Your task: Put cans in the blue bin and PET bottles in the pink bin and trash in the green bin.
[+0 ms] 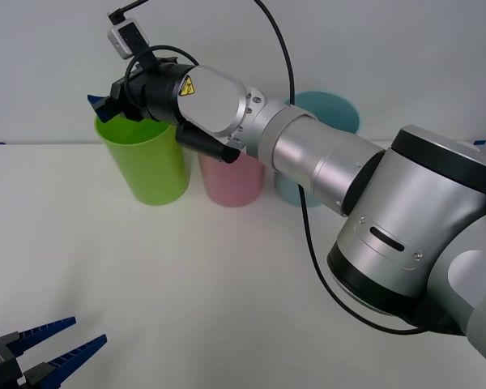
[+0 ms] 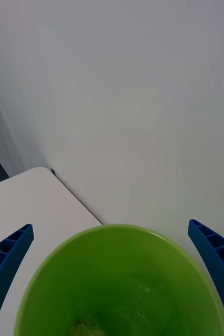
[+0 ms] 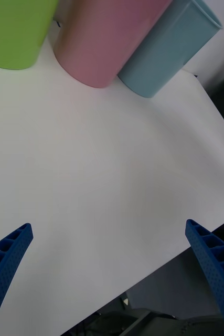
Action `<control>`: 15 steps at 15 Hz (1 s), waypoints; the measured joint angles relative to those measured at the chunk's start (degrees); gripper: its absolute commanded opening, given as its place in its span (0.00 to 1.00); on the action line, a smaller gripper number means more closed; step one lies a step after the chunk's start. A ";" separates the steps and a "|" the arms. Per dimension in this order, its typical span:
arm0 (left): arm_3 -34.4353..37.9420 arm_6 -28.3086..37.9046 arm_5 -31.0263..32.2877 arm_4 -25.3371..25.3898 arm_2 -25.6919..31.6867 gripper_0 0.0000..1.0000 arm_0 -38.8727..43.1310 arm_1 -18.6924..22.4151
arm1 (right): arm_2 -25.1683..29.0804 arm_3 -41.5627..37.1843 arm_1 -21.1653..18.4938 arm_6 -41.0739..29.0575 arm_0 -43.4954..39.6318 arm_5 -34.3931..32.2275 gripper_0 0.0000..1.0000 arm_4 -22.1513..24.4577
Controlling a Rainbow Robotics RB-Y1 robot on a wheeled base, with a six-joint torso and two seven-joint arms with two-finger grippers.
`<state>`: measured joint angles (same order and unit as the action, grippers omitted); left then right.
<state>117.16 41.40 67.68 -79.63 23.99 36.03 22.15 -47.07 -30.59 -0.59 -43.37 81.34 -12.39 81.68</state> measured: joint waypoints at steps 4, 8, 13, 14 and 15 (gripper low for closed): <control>0.00 0.00 0.00 0.00 0.00 1.00 0.00 0.00 | 4.74 -13.17 -6.59 0.16 -2.22 -0.09 1.00 -1.65; 0.00 0.00 0.00 0.00 0.00 1.00 0.00 0.00 | 6.20 -35.71 -17.59 0.29 -10.92 -0.16 1.00 -7.14; 0.00 0.00 0.00 0.00 0.00 1.00 0.00 0.00 | 12.39 -65.21 -31.76 0.62 -29.27 -4.61 1.00 -8.04; 0.00 0.00 0.00 0.00 0.00 1.00 0.00 0.00 | 15.67 -69.09 -32.57 0.92 -33.33 -7.67 1.00 -7.09; 0.00 0.00 0.00 0.00 0.00 1.00 0.00 0.00 | 19.65 -72.68 -32.60 1.06 -37.58 -11.88 1.00 -4.95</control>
<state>117.16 41.40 67.68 -79.63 23.99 36.04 22.14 -27.42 -103.27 -33.18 -42.31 43.77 -24.27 76.73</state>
